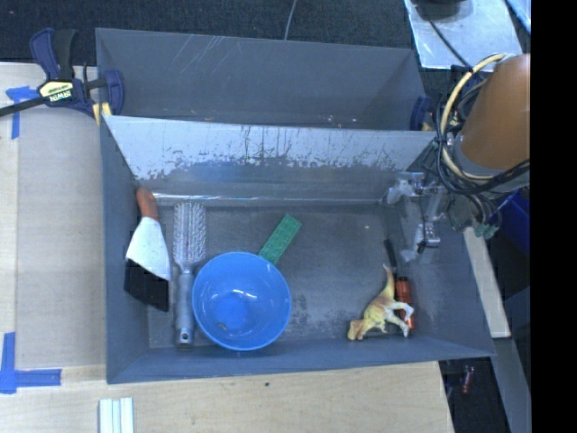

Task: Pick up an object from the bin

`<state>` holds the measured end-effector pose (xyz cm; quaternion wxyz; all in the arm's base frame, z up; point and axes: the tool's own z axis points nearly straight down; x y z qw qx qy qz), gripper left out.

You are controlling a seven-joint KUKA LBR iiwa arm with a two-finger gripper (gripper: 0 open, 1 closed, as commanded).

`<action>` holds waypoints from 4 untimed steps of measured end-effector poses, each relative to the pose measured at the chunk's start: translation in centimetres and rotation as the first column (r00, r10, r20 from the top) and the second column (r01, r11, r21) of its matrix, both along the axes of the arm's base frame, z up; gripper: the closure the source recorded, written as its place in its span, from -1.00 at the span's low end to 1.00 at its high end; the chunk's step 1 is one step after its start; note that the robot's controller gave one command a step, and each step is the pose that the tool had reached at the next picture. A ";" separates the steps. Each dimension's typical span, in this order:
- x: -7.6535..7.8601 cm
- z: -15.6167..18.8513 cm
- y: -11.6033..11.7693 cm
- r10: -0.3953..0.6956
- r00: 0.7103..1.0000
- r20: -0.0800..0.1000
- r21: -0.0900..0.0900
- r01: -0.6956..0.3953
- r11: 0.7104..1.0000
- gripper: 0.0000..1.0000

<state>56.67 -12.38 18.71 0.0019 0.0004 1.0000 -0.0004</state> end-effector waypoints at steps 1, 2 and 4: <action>-5.2 -7.3 0.1 0.105 0.994 0.003 -0.001 -0.105 0.994 -1.00; -7.8 -6.7 2.0 0.243 0.970 0.008 -0.005 -0.243 0.970 -1.00; -5.5 -11.8 1.0 0.406 0.914 0.012 -0.006 -0.406 0.914 -1.00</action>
Offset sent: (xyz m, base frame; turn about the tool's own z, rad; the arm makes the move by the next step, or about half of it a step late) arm -0.0806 0.0227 -0.0628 -0.2529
